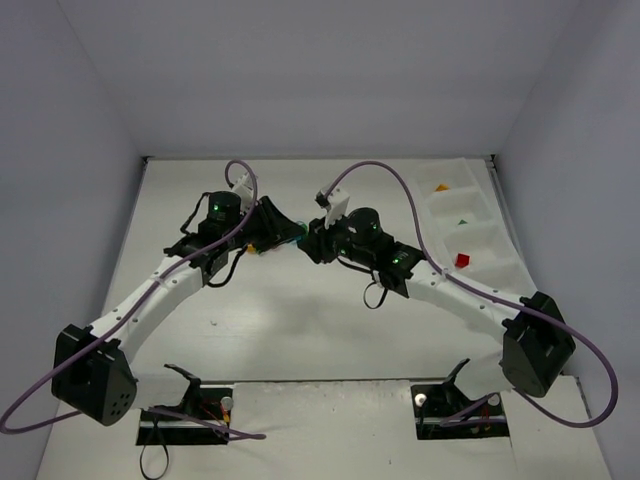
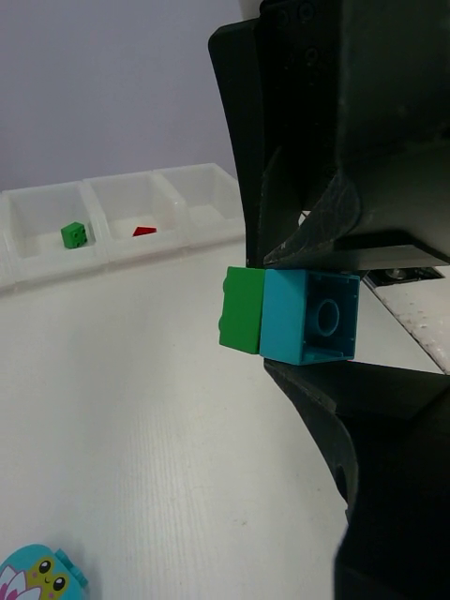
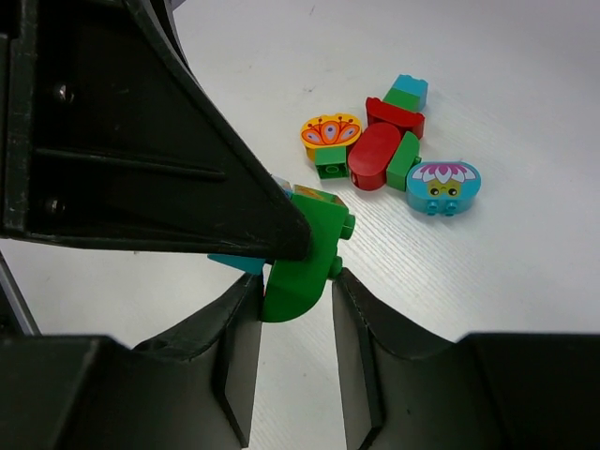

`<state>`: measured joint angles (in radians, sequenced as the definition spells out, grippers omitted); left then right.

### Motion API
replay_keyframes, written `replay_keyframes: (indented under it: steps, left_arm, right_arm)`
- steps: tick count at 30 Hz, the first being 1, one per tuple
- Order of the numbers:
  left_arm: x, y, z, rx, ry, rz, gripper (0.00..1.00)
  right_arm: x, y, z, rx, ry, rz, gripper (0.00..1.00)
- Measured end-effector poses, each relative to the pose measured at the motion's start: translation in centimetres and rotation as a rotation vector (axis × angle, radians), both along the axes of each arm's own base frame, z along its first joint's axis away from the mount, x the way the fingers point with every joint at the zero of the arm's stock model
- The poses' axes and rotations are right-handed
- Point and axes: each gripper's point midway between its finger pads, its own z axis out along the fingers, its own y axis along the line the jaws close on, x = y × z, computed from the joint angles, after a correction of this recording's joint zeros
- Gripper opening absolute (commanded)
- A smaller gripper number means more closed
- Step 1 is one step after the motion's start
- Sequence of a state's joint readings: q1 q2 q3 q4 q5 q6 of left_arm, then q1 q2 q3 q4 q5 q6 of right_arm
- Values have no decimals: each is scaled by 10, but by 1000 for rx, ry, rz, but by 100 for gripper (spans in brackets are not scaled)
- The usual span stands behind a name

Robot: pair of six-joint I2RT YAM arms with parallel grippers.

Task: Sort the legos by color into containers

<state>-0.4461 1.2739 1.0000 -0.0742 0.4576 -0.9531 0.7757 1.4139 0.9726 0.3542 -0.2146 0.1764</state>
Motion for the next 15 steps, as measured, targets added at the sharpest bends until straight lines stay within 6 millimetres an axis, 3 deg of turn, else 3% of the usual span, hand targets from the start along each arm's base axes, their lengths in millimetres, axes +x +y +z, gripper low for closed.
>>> replay_keyframes:
  steps: [6,15]
  left_arm:
    - [-7,1,-2,6,4,-17,0]
    - [-25,4,-4,17,16,-57,0]
  right_arm:
    - [3,-4,-3,-41,-31,-9,0]
    - [22,-30,-9,-122,-70,-115,0]
